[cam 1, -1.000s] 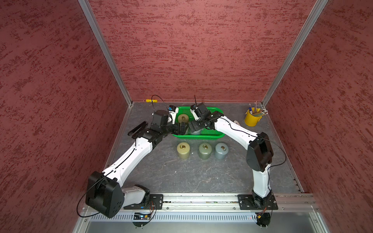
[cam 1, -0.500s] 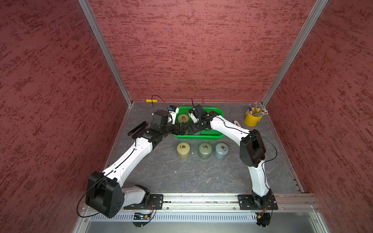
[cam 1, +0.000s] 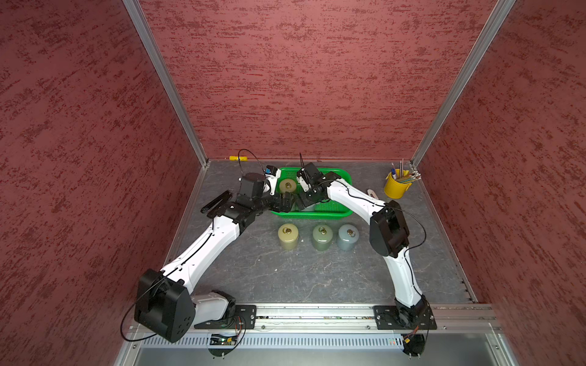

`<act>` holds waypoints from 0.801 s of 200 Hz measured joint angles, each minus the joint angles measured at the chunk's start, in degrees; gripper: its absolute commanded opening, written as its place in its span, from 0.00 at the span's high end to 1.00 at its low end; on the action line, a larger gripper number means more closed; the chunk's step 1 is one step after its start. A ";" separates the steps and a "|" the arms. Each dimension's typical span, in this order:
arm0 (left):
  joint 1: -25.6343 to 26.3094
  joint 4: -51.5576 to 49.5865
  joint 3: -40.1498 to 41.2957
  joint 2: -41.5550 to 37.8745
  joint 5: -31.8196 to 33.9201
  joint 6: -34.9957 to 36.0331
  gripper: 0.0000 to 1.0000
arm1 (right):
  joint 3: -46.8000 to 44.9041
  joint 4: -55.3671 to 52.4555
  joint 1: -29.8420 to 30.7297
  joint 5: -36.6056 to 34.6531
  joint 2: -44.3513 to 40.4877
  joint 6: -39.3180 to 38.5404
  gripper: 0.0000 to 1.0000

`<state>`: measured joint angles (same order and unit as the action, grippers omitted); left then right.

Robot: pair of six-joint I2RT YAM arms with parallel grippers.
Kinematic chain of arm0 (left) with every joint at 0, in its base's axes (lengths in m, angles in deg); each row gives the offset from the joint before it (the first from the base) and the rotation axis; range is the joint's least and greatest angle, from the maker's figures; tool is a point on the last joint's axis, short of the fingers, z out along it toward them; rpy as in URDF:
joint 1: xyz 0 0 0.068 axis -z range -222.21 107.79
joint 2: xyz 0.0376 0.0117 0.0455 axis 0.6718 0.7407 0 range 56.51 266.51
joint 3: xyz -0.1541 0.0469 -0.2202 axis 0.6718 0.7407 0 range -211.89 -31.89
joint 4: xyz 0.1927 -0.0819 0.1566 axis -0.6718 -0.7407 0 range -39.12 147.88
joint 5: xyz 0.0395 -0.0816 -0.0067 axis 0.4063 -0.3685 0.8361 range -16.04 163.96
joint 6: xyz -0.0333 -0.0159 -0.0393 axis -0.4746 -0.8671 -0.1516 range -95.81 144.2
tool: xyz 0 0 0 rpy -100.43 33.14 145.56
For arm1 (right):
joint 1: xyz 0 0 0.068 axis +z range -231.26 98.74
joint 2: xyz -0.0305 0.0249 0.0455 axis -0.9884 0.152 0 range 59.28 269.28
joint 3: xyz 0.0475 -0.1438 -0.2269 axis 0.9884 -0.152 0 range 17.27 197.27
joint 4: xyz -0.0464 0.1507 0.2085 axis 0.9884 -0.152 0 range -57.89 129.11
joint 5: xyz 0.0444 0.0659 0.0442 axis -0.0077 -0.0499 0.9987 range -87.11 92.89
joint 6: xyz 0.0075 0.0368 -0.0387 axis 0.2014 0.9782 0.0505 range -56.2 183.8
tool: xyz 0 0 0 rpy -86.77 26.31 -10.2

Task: Take the tea canister out of the basket
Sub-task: Pick up the tea canister from the basket.

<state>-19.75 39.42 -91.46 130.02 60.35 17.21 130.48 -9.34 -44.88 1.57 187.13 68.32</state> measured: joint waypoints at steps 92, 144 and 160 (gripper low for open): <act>0.00 -0.07 0.00 0.02 0.59 0.42 0.00 | 0.00 -0.20 -0.31 -0.37 0.11 -0.22 0.09; 0.00 -0.15 0.00 0.02 0.59 0.42 0.00 | 0.00 -0.22 -0.55 -0.42 1.38 -0.02 0.08; 0.00 -0.15 0.00 0.02 0.59 0.42 0.00 | 0.00 -0.20 -0.57 -0.44 1.38 0.00 0.15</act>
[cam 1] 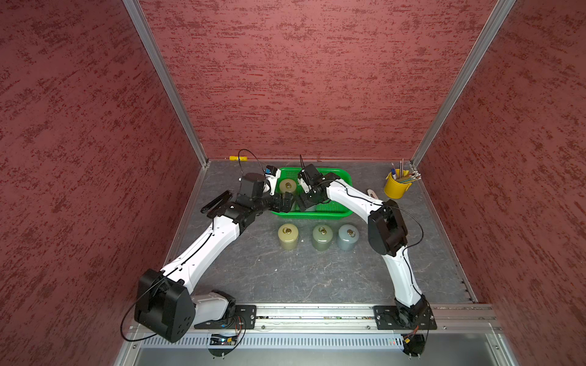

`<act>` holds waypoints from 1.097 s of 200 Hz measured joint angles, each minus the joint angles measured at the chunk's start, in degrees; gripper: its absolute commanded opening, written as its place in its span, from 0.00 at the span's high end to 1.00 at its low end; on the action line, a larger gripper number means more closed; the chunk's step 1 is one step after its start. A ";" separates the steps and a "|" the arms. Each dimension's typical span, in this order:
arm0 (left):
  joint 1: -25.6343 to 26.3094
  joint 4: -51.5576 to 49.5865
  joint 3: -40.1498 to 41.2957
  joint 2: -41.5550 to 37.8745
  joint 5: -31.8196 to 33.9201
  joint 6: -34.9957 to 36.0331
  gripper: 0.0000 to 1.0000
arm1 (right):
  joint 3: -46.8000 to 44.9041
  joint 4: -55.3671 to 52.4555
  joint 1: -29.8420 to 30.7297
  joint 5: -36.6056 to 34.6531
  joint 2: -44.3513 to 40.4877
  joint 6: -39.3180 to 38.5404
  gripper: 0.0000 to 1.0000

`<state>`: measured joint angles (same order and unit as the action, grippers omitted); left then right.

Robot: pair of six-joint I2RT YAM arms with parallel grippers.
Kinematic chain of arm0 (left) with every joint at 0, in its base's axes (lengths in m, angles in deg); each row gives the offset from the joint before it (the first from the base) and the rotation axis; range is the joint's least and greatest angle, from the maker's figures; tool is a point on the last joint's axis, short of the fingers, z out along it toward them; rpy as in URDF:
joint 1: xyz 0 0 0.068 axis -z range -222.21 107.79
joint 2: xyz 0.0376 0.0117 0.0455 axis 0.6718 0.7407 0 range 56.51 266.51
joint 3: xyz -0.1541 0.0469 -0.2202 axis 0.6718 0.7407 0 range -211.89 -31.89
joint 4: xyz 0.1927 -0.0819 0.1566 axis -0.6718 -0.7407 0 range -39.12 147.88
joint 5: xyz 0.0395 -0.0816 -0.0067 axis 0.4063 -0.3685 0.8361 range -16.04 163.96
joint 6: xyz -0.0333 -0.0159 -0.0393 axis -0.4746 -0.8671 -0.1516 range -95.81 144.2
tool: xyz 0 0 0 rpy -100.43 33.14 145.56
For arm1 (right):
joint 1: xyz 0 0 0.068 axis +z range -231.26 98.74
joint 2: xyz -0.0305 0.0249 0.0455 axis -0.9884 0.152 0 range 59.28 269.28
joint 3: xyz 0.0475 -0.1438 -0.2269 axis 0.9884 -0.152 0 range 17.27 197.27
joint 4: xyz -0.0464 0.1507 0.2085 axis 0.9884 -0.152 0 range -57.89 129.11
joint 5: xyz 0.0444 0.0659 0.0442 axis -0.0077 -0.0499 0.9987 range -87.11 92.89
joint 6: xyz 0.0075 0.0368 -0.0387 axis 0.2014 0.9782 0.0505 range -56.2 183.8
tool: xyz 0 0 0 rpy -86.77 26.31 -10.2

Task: Take the tea canister out of the basket
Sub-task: Pick up the tea canister from the basket.

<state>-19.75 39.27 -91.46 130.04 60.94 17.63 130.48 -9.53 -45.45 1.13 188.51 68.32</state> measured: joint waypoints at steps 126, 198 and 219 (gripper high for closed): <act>0.07 -0.85 -0.02 0.00 -2.01 1.01 0.00 | -7.08 1.64 -0.96 -1.40 -5.27 0.04 1.00; 2.71 -3.54 -3.08 1.18 -7.06 5.49 0.00 | -20.65 4.42 -1.49 -5.29 -24.30 -0.72 1.00; 4.48 -4.02 -3.08 1.20 -8.70 6.84 0.00 | -24.33 4.92 -1.49 -5.81 -31.74 -0.63 1.00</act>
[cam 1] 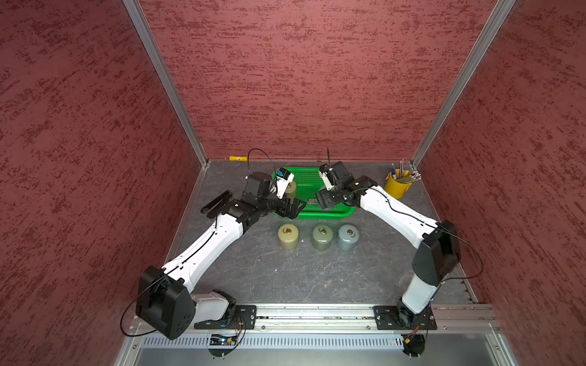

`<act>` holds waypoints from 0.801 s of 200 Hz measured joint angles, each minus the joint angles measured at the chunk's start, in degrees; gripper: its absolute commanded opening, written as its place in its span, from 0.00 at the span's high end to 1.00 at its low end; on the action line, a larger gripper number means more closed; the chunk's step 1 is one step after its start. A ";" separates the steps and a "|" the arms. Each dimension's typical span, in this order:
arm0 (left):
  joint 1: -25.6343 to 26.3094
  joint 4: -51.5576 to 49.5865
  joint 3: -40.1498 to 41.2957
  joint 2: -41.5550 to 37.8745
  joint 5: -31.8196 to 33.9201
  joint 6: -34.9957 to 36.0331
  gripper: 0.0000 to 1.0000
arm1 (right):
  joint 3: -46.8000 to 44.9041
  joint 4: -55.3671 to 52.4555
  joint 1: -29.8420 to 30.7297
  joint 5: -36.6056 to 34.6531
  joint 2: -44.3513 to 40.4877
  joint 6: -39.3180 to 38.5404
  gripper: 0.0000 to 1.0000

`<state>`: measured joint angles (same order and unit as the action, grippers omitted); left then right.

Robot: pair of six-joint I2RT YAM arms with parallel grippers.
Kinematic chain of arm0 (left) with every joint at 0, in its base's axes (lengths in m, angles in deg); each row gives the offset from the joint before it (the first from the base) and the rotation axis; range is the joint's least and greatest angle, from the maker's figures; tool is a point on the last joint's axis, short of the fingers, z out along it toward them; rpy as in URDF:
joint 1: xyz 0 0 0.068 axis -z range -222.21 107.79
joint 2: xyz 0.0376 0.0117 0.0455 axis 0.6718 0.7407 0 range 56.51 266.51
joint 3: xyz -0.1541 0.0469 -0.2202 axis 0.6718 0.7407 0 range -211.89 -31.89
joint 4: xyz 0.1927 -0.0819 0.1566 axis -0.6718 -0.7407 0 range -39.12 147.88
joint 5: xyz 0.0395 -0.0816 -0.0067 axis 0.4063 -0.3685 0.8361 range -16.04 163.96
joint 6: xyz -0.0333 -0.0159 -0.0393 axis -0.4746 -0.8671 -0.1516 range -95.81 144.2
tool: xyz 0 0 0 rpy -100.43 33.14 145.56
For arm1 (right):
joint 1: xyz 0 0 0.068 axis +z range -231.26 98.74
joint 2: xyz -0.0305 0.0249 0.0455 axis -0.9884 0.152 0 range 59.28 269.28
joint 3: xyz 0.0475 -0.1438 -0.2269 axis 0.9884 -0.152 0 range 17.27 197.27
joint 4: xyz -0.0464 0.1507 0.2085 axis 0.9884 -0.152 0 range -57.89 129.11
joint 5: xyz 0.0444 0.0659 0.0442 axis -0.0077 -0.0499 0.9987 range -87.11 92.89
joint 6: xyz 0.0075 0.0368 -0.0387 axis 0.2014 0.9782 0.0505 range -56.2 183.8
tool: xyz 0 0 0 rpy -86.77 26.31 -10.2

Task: Take the tea canister out of the basket
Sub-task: Pick up the tea canister from the basket.

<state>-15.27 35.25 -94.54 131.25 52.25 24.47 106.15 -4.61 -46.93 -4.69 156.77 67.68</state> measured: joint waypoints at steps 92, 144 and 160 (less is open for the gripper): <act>6.86 -1.88 -0.98 1.55 -10.67 5.55 0.00 | -21.49 -8.68 0.94 -0.04 -33.68 4.15 1.00; 10.23 -1.81 -1.86 4.31 -11.67 6.27 0.00 | -31.89 -12.59 3.58 0.98 -38.21 10.56 1.00; 10.54 -1.88 -1.86 4.90 -11.67 6.27 0.00 | -34.69 -12.37 4.98 1.70 -38.42 12.39 1.00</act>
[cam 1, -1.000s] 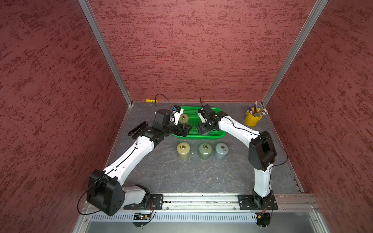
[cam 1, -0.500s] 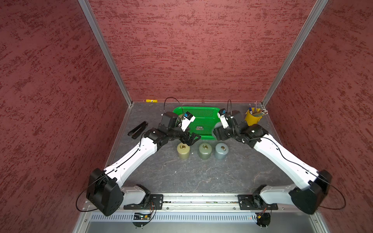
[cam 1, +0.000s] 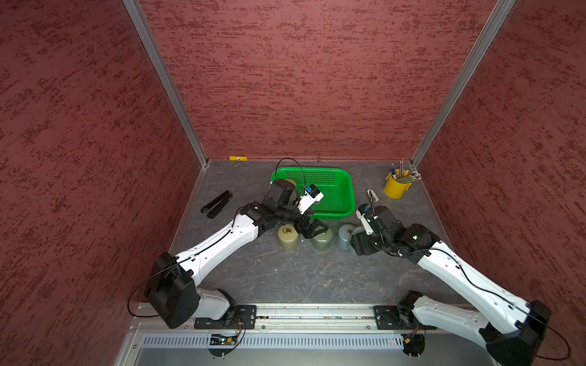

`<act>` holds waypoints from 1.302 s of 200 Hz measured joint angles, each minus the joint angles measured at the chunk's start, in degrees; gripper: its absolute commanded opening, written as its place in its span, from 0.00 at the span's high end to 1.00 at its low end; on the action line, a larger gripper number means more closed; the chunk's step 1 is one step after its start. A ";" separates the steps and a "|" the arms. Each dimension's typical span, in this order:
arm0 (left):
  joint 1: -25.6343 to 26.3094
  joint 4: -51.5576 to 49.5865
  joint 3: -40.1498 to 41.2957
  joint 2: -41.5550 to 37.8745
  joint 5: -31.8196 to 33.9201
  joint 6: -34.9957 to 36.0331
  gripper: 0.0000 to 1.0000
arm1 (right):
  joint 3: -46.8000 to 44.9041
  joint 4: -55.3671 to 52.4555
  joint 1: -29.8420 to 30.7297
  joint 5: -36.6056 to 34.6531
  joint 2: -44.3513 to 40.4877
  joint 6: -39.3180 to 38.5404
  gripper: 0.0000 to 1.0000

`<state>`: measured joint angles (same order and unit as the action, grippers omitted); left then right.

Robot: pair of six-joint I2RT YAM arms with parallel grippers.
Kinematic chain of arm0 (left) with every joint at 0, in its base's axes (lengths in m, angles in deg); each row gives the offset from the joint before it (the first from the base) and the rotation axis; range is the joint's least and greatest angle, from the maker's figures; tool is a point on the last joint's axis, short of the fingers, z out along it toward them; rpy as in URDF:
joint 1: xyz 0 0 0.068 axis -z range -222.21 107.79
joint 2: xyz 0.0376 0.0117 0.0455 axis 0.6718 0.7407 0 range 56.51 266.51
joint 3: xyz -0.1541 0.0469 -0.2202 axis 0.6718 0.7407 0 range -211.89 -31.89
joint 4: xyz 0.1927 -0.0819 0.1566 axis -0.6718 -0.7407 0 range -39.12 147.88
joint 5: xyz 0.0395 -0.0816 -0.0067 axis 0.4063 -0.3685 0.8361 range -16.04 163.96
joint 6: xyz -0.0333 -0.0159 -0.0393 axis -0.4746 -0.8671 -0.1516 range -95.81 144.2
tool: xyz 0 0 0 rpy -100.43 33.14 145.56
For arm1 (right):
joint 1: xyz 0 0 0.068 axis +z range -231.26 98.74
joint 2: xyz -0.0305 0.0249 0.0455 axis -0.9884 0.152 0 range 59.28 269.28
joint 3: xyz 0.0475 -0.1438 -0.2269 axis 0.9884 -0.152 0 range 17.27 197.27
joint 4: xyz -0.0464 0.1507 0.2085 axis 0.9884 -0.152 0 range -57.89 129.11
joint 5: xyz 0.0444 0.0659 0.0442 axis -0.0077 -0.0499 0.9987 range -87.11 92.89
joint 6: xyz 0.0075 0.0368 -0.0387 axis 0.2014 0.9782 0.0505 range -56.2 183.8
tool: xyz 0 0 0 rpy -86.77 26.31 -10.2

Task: Take the tea canister out of the basket
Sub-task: Pick up the tea canister from the basket, then place the tea canister at the center of the board.

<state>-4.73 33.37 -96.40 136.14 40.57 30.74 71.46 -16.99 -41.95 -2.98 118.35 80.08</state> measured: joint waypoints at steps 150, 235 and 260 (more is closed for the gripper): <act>0.11 -1.01 -0.55 0.39 0.70 0.61 0.00 | -11.47 5.22 10.10 -2.56 -0.83 12.55 1.00; 0.11 -1.16 -0.96 0.96 1.18 0.66 0.00 | -11.19 4.39 10.12 -3.54 7.08 16.33 0.97; 0.11 -1.29 -0.96 0.96 1.51 0.83 0.00 | -10.71 4.28 10.12 -3.43 7.41 16.37 0.96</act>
<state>-4.63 32.08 -97.36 137.10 42.08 31.57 60.75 -12.70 -31.83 -6.41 125.75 96.45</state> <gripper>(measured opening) 0.996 0.842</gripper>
